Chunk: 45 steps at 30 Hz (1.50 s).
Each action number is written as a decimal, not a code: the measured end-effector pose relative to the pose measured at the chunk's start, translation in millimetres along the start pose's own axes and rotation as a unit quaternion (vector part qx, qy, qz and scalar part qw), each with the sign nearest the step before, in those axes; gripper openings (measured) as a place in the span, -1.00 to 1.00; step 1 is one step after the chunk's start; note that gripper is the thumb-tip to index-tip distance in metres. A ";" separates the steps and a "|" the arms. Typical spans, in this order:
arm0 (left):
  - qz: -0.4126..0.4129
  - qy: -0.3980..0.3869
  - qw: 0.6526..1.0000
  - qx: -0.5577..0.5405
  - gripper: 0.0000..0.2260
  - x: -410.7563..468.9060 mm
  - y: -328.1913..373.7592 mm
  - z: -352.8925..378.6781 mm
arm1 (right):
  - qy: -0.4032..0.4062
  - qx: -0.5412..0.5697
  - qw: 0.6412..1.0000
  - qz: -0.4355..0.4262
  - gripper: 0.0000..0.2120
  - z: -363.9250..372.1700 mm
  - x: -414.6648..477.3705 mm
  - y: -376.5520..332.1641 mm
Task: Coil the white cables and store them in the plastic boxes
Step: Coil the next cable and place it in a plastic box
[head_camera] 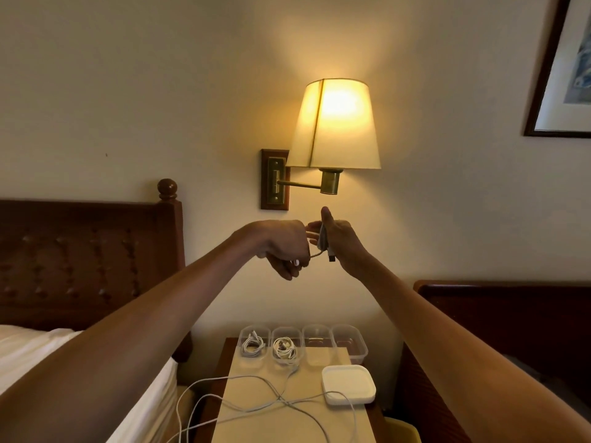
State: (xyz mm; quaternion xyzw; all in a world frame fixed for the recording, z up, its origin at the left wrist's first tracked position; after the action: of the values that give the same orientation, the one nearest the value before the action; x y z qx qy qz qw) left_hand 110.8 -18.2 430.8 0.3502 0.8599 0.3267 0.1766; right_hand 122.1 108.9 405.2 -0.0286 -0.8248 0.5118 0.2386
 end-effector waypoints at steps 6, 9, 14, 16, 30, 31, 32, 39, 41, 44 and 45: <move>0.064 0.018 0.993 0.102 -0.85 -1.3 10.1 -19.5 | -0.052 -0.071 0.996 0.012 -0.46 2.5 -4.0 3.2; 0.129 0.020 0.982 0.137 -0.86 -2.1 12.5 -23.7 | -0.097 -0.097 0.990 0.021 -0.46 5.8 -7.2 6.3; 0.228 0.073 0.952 0.193 -0.91 -5.7 19.0 -30.9 | -0.201 -0.060 0.977 0.045 -0.55 12.3 -16.5 10.8; 0.259 0.106 0.942 0.183 -0.90 -6.0 19.4 -35.3 | -0.192 -0.043 0.978 0.063 -0.61 12.9 -20.4 8.7; 0.266 0.168 0.947 -0.057 -0.85 6.4 -24.2 -22.0 | -0.164 0.089 0.968 0.168 -0.38 6.8 -23.5 5.2; 0.258 0.175 0.946 -0.086 -0.85 7.9 -26.3 -19.7 | -0.159 0.086 0.970 0.164 -0.36 6.0 -23.3 4.2; 0.254 0.187 0.944 -0.098 -0.85 9.1 -27.5 -18.0 | -0.152 0.083 0.971 0.163 -0.34 5.5 -22.7 4.5; 0.259 0.275 0.918 -0.117 -0.80 16.0 -31.0 -10.1 | -0.071 0.144 0.969 0.189 -0.32 3.4 -21.5 11.2; 0.254 0.282 0.913 -0.147 -0.77 16.9 -32.5 -5.4 | -0.060 0.168 0.966 0.186 -0.37 2.6 -21.6 11.1; 0.225 0.263 0.914 -0.211 -0.75 20.6 -35.5 -0.6 | -0.017 0.151 0.975 0.160 -0.48 -3.6 -19.7 11.0; 0.216 0.254 0.916 -0.222 -0.75 21.6 -35.7 0.4 | 0.000 0.132 0.981 0.144 -0.49 -6.1 -18.8 10.3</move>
State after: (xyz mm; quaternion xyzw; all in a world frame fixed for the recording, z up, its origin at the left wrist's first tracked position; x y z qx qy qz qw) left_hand 78.7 -21.8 404.4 0.3842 0.6848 0.6173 -0.0495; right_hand 139.2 113.4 391.8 -0.1151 -0.7371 0.6454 0.1641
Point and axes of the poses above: each hand's wrist, its own x-axis towards the middle knuckle, its own z-axis out of the palm, y = z × x, the point moved 5 cm from there along x, towards the middle knuckle, and after that the axes turned 12 degrees about -x, right-handed, at the moved point
